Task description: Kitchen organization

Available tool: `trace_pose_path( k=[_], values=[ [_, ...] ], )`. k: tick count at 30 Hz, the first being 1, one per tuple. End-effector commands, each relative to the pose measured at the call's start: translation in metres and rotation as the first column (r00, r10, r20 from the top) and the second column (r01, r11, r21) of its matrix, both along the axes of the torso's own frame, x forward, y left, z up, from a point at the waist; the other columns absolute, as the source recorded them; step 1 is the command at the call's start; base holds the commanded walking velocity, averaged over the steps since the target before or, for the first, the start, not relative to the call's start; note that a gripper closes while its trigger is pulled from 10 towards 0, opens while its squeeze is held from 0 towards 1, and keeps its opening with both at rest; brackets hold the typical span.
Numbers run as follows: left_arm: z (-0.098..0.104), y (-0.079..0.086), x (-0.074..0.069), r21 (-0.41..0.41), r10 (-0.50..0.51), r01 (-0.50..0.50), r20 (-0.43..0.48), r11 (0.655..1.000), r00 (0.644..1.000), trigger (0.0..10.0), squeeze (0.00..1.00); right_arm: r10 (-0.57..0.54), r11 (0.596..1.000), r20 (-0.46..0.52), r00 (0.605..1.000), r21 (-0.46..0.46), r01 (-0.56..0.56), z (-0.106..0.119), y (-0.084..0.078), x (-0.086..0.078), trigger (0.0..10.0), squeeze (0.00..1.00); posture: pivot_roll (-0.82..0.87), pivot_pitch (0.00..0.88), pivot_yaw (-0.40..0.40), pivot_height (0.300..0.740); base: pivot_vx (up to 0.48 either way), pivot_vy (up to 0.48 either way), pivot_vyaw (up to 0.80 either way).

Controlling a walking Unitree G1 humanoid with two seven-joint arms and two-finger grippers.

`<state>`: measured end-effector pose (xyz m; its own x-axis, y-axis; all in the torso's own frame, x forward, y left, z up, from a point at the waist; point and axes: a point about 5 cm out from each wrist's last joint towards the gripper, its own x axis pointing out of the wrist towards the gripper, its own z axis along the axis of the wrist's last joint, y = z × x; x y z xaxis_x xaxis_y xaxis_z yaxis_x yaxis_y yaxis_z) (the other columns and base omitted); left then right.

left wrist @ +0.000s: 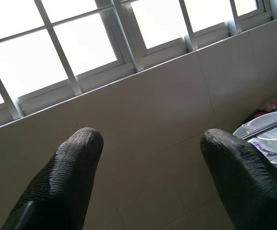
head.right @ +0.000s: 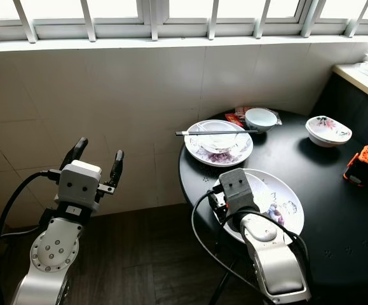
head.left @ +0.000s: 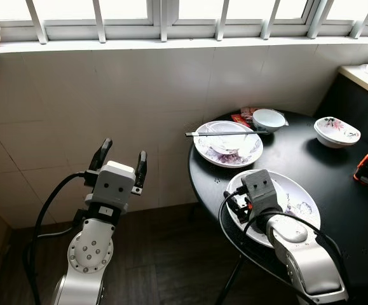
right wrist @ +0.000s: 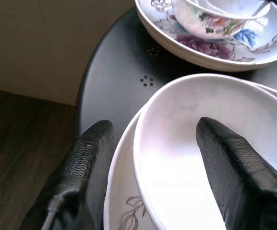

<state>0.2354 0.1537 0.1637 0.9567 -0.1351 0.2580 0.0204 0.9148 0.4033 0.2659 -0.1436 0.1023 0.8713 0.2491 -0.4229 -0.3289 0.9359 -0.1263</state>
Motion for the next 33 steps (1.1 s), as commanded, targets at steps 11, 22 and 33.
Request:
trace_pose_path(
  k=[11,22,33],
  values=[
    [-0.003,-0.002,0.0,-0.005,0.003,-0.003,-0.019,1.0,1.0,10.0,0.0,0.038,0.999,-0.052,0.998,-0.025,-0.039,-0.003,0.006,0.005,10.0,0.0,0.07,0.0,-0.085,0.74,0.0,0.0,0.0],
    [-0.003,-0.002,0.0,-0.005,-0.003,0.002,-0.024,1.0,1.0,10.0,0.0,-0.067,0.99,-0.084,0.994,-0.127,0.056,-0.011,-0.013,0.006,8.2,0.0,0.07,0.0,-0.085,0.74,0.0,0.0,0.0],
    [-0.004,-0.002,0.001,-0.003,-0.003,0.003,-0.026,1.0,1.0,10.0,0.0,-0.067,0.994,-0.042,0.997,-0.092,0.062,-0.004,-0.006,0.011,9.1,0.0,0.07,0.0,-0.087,0.74,0.0,0.0,0.0]
  ],
)
